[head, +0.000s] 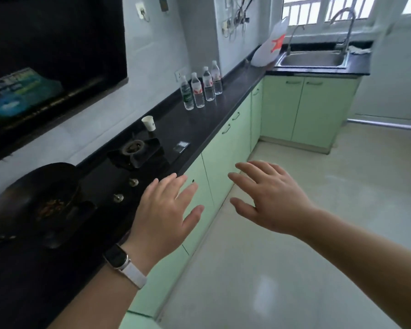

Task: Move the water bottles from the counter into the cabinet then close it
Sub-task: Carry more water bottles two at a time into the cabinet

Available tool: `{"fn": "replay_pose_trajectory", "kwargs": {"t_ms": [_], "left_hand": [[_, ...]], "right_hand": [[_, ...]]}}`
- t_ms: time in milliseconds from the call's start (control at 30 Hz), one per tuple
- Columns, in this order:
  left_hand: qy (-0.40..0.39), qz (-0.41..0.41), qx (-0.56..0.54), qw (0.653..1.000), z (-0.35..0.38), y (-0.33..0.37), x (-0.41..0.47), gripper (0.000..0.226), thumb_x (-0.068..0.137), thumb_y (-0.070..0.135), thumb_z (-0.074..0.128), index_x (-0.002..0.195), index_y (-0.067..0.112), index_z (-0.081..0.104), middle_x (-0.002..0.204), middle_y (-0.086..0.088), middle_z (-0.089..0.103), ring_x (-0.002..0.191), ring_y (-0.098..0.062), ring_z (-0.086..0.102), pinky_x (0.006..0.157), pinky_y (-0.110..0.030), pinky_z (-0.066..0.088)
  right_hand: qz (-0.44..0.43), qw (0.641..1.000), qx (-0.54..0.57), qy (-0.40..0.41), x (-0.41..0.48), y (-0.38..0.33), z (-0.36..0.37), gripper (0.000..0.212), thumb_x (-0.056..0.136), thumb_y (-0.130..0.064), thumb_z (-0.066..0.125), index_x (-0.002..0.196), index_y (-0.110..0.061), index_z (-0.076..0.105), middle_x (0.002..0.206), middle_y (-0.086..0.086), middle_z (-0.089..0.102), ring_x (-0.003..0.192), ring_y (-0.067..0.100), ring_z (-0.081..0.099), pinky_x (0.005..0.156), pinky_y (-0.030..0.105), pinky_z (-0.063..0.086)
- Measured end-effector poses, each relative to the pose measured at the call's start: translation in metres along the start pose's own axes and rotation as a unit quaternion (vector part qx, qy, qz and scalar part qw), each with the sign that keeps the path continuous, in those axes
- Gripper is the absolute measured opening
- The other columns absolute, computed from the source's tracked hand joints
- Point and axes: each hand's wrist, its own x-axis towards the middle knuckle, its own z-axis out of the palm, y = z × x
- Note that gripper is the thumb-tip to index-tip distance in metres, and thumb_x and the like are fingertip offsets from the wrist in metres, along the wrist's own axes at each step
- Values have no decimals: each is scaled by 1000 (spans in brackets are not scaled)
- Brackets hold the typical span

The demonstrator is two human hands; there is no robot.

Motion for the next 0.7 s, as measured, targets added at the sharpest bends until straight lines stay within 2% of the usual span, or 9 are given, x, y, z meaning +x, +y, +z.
{"fn": "replay_pose_trajectory", "kwargs": {"t_ms": [200,433,567,700], "left_hand": [[10,36,-7,999,29,13,55,49,96,48,48,125,14,68,131,-11,65,127,-34,57,106,-58,43],[30,62,-30,997,72,9,119,47,94,45,48,124,13,68,129,-13,66,125,-36,59,104,-58,44],[41,81,-37,995,100,-5,166,47,95,44,49,124,12,68,130,-14,66,125,-37,59,104,-57,45],[37,97,-35,994,133,-37,219,49,97,46,46,128,13,65,131,-13,65,126,-35,58,105,-56,43]], "right_hand": [[32,999,-17,-3,6,47,-1,54,91,-56,43,128,-20,60,131,7,60,121,33,55,101,44,43],[42,998,-45,31,35,94,5,53,91,-54,44,127,-20,62,129,6,61,121,30,53,102,41,39],[41,996,-61,43,70,127,21,52,91,-53,47,128,-19,62,128,7,61,121,30,52,102,38,32],[54,995,-81,19,125,154,42,53,90,-54,46,128,-20,61,129,7,61,121,30,52,102,39,31]]}}
